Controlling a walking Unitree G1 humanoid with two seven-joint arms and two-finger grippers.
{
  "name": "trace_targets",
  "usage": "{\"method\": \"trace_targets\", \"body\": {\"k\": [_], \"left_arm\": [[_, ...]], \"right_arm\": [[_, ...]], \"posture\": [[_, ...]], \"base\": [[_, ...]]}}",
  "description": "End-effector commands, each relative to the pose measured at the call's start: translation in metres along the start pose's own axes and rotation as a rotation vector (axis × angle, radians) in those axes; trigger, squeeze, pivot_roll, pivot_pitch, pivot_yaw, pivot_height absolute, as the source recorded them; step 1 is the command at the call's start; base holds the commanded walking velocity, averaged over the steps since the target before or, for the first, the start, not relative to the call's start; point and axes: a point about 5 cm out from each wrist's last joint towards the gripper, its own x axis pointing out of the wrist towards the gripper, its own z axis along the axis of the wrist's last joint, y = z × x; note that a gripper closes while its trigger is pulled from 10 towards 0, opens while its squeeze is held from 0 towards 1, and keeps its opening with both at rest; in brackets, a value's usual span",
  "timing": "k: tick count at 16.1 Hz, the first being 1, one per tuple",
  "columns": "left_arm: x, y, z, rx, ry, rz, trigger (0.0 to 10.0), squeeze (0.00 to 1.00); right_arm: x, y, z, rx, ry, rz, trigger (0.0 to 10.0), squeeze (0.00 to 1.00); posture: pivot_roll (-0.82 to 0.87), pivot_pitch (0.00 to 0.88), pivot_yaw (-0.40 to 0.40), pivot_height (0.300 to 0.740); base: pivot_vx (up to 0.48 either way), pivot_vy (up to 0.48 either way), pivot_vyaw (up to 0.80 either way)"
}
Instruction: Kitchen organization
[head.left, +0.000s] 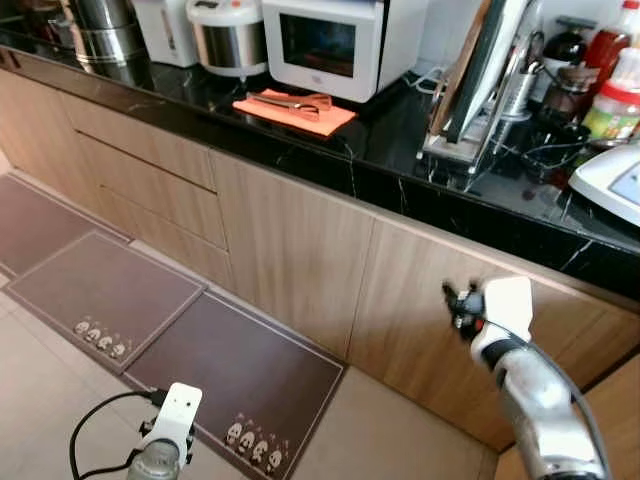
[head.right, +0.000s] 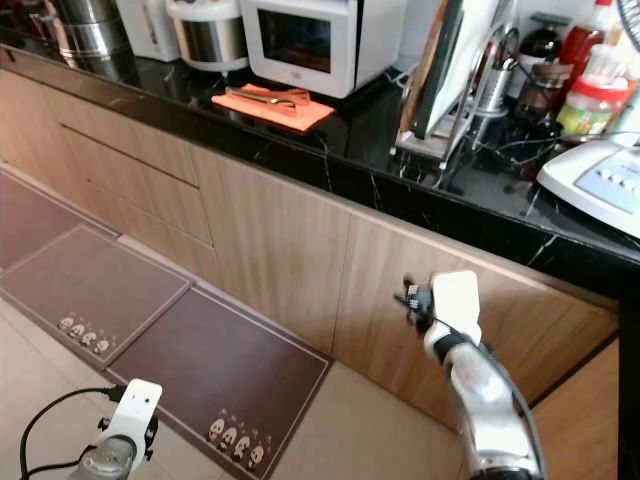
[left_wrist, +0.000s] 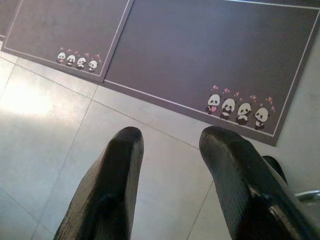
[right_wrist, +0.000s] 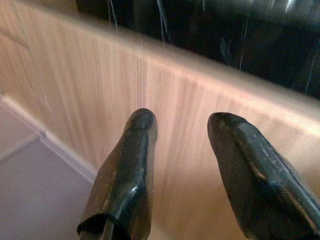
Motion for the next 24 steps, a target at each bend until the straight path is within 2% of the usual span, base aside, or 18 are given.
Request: {"method": "trace_targets", "body": {"k": [1,2,4,6,7,10,12,15,20,24], "left_arm": [[0.000,0.001,0.001,-0.017,-0.003,0.014,10.0,0.00],[0.000,0.001,0.001,-0.021,-0.001,0.015,10.0,0.00],[0.000,0.000,0.000,-0.027,0.004,0.016,10.0,0.00],[0.000,0.000,-0.001,-0.031,0.007,0.016,10.0,0.00],[0.000,-0.001,-0.002,-0.039,0.017,0.012,10.0,0.00],[-0.002,-0.002,-0.007,-0.053,0.037,0.003,10.0,0.00],[-0.002,-0.001,-0.009,-0.048,0.048,0.005,10.0,0.00],[-0.003,0.004,-0.014,-0.056,0.068,0.016,10.0,0.00],[-0.005,0.005,-0.022,-0.054,0.095,0.011,10.0,0.00],[-0.006,0.006,-0.025,-0.056,0.101,0.009,10.0,0.00]], "right_arm": [[0.001,0.004,-0.018,-0.001,0.063,0.015,10.0,0.00],[0.001,0.006,-0.033,0.006,0.119,0.021,10.0,0.00],[-0.008,0.017,-0.086,0.033,0.330,0.037,10.0,0.00],[-0.016,0.022,-0.106,0.034,0.418,0.038,10.0,0.00],[-0.026,0.027,-0.123,0.047,0.498,0.040,10.0,0.00],[-0.042,0.038,-0.147,0.041,0.615,0.051,10.0,0.00],[-0.050,0.041,-0.156,0.064,0.656,0.041,10.0,0.00],[-0.053,0.042,-0.159,0.054,0.665,0.042,10.0,0.00],[-0.078,0.033,-0.178,0.061,0.755,0.005,10.0,0.00],[-0.090,0.027,-0.186,0.058,0.796,-0.007,10.0,0.00]], "posture": [[-0.04,0.000,-0.021,0.740],[-0.04,0.000,-0.020,0.740],[-0.04,0.000,-0.022,0.740],[-0.04,0.000,-0.022,0.740],[-0.04,0.000,-0.021,0.740],[-0.04,0.000,-0.019,0.740],[-0.03,0.000,-0.021,0.740],[-0.03,0.000,-0.022,0.740],[-0.02,0.000,-0.021,0.740],[-0.02,0.000,-0.018,0.740]], "base": [[0.000,0.000,0.00],[0.000,0.000,0.00],[0.000,0.000,0.00],[0.000,0.000,0.00],[0.000,0.000,0.00],[0.000,0.000,0.00],[0.000,0.000,0.00],[0.000,0.000,0.00],[0.000,0.277,0.00],[0.000,0.349,0.00]]}}
